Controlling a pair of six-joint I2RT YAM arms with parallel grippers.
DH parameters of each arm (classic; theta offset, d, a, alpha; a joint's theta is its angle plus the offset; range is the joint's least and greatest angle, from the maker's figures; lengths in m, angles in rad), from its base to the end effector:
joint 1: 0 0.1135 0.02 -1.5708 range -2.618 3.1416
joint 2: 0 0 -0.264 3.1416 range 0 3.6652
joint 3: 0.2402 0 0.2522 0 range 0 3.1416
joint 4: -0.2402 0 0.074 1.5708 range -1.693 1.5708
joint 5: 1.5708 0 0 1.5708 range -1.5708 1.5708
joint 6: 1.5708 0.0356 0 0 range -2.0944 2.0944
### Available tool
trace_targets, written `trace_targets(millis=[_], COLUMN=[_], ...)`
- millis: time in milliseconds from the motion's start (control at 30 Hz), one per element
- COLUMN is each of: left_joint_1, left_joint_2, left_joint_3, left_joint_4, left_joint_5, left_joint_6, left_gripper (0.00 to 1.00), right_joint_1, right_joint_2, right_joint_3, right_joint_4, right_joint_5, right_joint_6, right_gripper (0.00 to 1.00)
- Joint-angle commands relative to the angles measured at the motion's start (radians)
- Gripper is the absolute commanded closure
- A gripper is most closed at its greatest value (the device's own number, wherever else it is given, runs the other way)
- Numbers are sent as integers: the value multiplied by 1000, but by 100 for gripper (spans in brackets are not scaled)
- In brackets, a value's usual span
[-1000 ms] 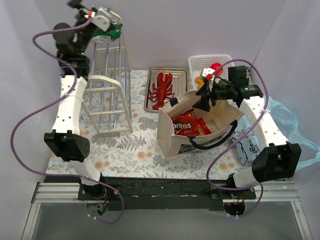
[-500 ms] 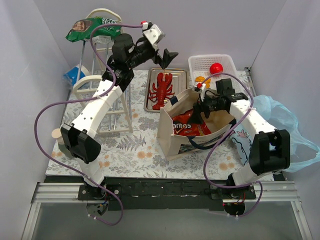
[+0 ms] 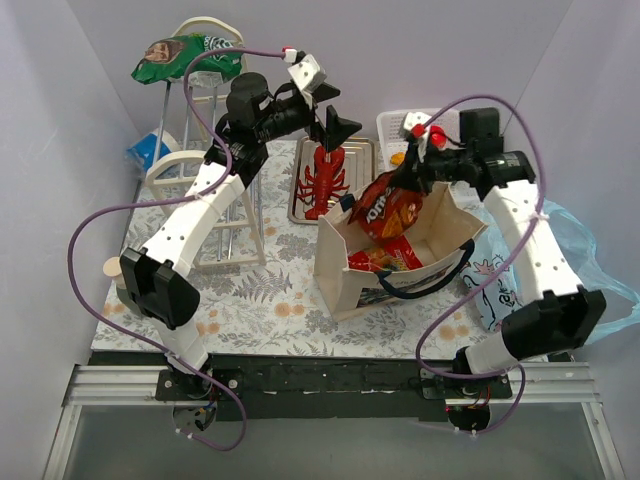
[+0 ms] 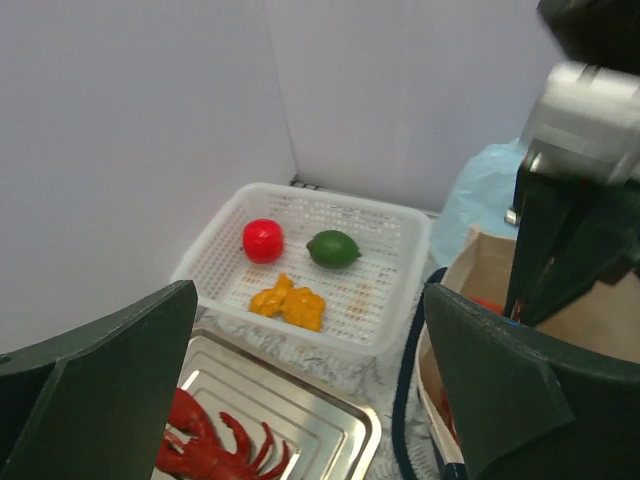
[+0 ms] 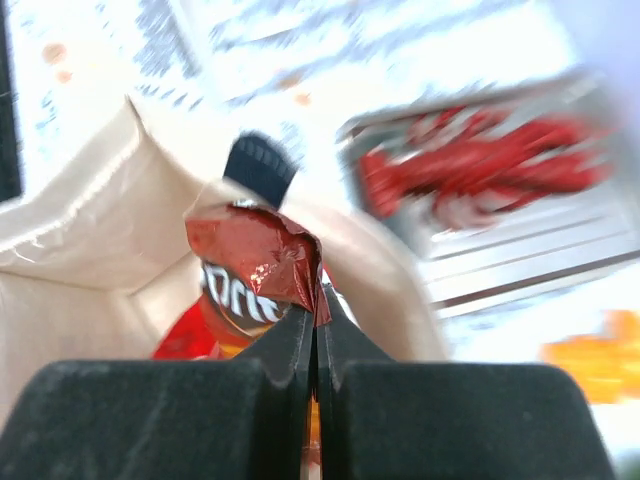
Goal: Untie the knot of the grocery bags and take out the mixed food
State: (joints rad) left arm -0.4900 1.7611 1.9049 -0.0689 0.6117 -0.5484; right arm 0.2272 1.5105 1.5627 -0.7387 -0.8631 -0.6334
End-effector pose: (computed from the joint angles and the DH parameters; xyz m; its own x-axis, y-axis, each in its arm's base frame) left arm 0.3492 -0.2094 0.4749 -0.4079 -0.2661 -0.8734 0.7944 0.3681 -0.4832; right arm 0.3064 0.0986 0.3881 -0.0722 -0.4116 -0.9085 -0.9451 0.3193 -0.0696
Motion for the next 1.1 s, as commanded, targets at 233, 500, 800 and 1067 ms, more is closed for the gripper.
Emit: trace_targets(millis=[233, 500, 800, 1067], left_joint_1=[1, 2, -4, -18], left_joint_2=[-11, 31, 187, 305], left_joint_3=[144, 166, 282, 399], left_joint_4=[-48, -57, -63, -37], left_joint_5=[98, 89, 324, 349], left_joint_6=[-150, -205, -318, -329], left_gripper=[2, 2, 2, 28], right_joint_1=[-152, -161, -160, -158], right_joint_2=[-33, -16, 16, 53], right_joint_3=[339, 316, 326, 329], right_joint_4=[289, 446, 492, 509], right_joint_5=[39, 30, -25, -40], right_joint_6=[179, 239, 276, 322], right_gripper=[99, 99, 99, 99])
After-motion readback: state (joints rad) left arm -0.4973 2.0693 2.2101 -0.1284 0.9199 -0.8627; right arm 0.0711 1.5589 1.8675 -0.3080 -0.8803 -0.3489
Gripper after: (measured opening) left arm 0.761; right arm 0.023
